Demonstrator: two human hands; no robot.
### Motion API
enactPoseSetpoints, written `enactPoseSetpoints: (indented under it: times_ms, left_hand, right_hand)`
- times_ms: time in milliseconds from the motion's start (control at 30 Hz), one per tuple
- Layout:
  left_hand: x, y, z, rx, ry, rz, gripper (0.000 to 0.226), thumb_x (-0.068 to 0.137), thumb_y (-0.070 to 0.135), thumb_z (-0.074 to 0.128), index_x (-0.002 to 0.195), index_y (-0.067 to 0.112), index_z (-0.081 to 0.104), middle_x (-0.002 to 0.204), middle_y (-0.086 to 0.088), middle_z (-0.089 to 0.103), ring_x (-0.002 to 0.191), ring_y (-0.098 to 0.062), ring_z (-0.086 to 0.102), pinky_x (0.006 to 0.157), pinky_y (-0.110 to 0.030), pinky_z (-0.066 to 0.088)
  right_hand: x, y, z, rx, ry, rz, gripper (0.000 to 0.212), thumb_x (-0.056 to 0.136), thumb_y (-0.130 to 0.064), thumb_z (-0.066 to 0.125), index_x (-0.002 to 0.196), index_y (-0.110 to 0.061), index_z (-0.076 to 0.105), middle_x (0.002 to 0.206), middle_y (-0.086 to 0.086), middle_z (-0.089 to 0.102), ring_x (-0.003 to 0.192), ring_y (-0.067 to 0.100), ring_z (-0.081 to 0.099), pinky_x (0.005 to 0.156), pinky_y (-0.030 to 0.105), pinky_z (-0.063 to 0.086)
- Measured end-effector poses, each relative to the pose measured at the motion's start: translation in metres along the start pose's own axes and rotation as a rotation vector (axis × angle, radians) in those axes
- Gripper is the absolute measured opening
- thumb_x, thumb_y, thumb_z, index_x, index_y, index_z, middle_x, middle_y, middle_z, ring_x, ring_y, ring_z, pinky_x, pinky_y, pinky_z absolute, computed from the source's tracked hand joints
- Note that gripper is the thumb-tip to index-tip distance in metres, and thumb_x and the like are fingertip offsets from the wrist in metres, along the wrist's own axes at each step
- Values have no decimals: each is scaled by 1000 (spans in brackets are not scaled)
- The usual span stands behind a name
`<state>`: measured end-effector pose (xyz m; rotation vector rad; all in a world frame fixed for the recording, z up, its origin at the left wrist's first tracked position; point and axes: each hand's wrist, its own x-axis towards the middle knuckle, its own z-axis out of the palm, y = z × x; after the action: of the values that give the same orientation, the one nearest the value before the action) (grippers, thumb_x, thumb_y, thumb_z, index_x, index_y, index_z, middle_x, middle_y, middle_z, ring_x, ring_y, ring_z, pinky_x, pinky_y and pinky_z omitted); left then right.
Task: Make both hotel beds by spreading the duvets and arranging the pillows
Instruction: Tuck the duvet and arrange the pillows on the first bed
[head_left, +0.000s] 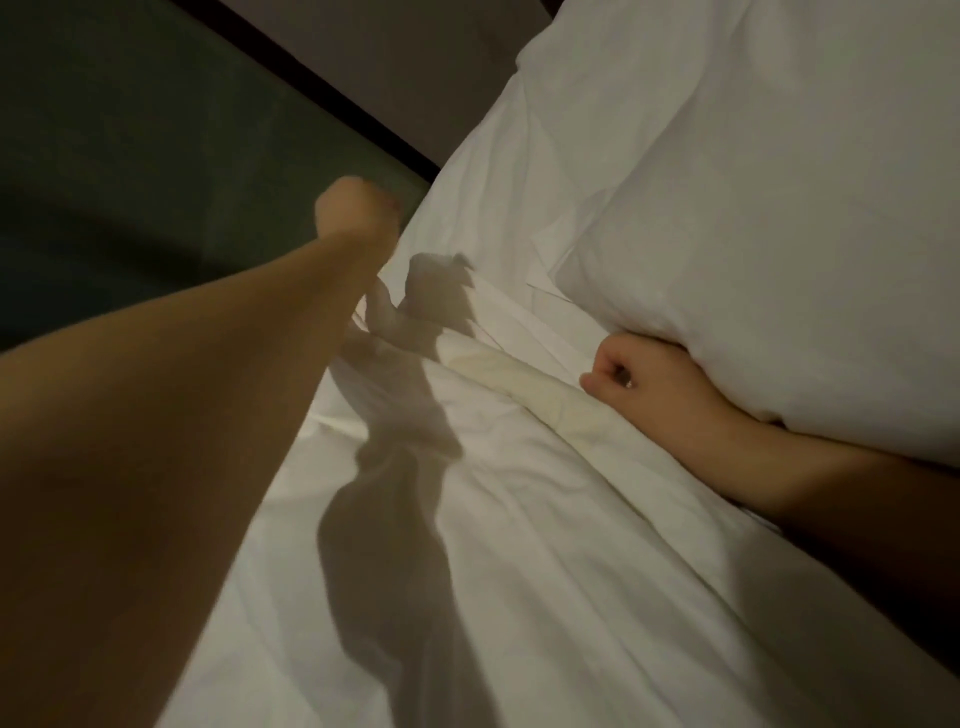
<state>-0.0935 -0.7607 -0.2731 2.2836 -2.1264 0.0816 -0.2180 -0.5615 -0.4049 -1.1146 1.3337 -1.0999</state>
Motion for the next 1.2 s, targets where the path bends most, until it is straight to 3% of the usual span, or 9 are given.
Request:
enactPoseSetpoints:
  times_ms: [67, 167, 367, 500, 667, 767, 967, 1067, 1200]
  left_hand:
    - [-19, 23, 7, 62, -75, 251, 26, 96, 10, 49, 112, 16, 69, 121, 1, 62, 110, -14, 57, 89, -15, 41]
    - [-66, 47, 24, 216, -501, 501, 26, 95, 24, 54, 118, 19, 64, 114, 7, 61, 102, -9, 54, 79, -11, 38]
    - [-111, 18, 28, 328, -661, 593, 27, 97, 24, 48, 123, 15, 49, 122, -3, 60, 108, -17, 55, 89, -21, 39]
    - [-141, 16, 24, 366, -666, 734, 29, 99, 22, 43, 123, 15, 59, 116, -4, 60, 105, -17, 54, 90, -21, 35]
    - [-158, 19, 25, 450, -617, 769, 37, 100, 22, 41, 136, 18, 45, 127, -6, 51, 111, -22, 51, 97, -39, 40]
    - [-174, 18, 23, 277, -586, 762, 45, 99, 17, 39, 143, 22, 35, 129, -5, 52, 110, -19, 51, 95, -33, 40]
    - [-223, 28, 16, -10, -657, 738, 51, 87, 37, 25, 130, 17, 43, 107, 8, 65, 93, -15, 59, 84, -30, 43]
    - [-244, 31, 12, 105, -658, 822, 56, 87, 48, 19, 121, 22, 57, 100, 4, 65, 97, -15, 57, 91, -36, 40]
    - [-273, 26, 9, 446, -634, 883, 40, 100, 37, 26, 136, 33, 43, 122, 2, 52, 118, -16, 46, 104, -40, 23]
  right_hand:
    - [2, 2, 0, -33, -11, 8, 37, 92, -10, 56, 61, -15, 37, 62, 1, 41, 57, 7, 36, 57, 8, 34]
    - [4, 2, 0, -73, -23, 18, 39, 94, -12, 54, 61, -15, 34, 62, -1, 38, 56, 6, 34, 55, 8, 32]
    - [4, 2, -4, -91, -42, 34, 31, 94, -17, 54, 66, -14, 43, 64, -3, 43, 56, 5, 37, 52, 3, 32]
    - [2, -2, -5, -12, -57, 35, 7, 92, -19, 57, 89, -13, 55, 74, -4, 51, 70, 10, 47, 57, 6, 34]
    - [-10, -10, -14, -17, -119, 75, 23, 95, -16, 52, 117, -12, 53, 102, 2, 57, 100, 16, 52, 81, 15, 35]
    - [-27, -21, -23, 126, -151, 172, 23, 100, -16, 42, 117, -9, 56, 101, 3, 57, 86, 12, 51, 60, 5, 36]
    - [-86, -32, -52, 443, -190, 538, 52, 99, -54, 31, 115, -15, 62, 106, 2, 64, 91, 15, 60, 80, 25, 47]
    - [-116, -41, -67, 316, -188, 633, 56, 95, -61, 30, 99, -16, 63, 94, -1, 64, 80, 11, 58, 71, 24, 45]
    - [-161, -50, -81, 72, -282, 692, 63, 91, -68, 28, 106, -20, 65, 117, 3, 64, 97, 16, 58, 88, 27, 41]
